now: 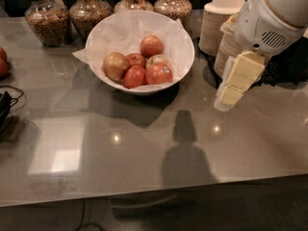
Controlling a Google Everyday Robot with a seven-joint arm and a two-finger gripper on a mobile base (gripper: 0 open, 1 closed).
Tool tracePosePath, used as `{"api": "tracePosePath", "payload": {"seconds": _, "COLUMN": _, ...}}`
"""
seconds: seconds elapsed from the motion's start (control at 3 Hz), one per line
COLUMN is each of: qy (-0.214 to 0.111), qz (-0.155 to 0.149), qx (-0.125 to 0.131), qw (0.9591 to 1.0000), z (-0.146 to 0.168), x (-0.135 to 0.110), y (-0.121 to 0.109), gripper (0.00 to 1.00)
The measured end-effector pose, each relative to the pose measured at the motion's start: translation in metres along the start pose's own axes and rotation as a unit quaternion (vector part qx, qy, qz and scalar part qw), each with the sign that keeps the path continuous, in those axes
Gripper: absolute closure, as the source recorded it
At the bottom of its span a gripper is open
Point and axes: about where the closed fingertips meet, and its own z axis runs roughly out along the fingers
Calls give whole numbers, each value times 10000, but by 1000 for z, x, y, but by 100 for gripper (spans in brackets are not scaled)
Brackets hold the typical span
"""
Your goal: Pick apple from white bowl
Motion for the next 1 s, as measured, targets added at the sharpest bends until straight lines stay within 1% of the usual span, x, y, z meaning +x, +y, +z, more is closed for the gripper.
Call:
{"api": "tracePosePath", "payload": {"seconds": 0.33, "qy": -1, "qz": 1, "qx": 0, "qw": 10000, "z": 0, "x": 0, "y": 0, "gripper": 0}}
{"api": "tracePosePath", "payload": {"seconds": 0.67, "qy": -422, "qz": 487, "qx": 123, "qw": 9978, "z": 10, "x": -5, "y": -10, "gripper": 0}}
{"api": "tracePosePath", "payload": {"seconds": 1.0, "qy": -943, "qz": 1063, "qx": 279, "qw": 9895, "z": 19, "x": -16, "y": -30, "gripper": 0}}
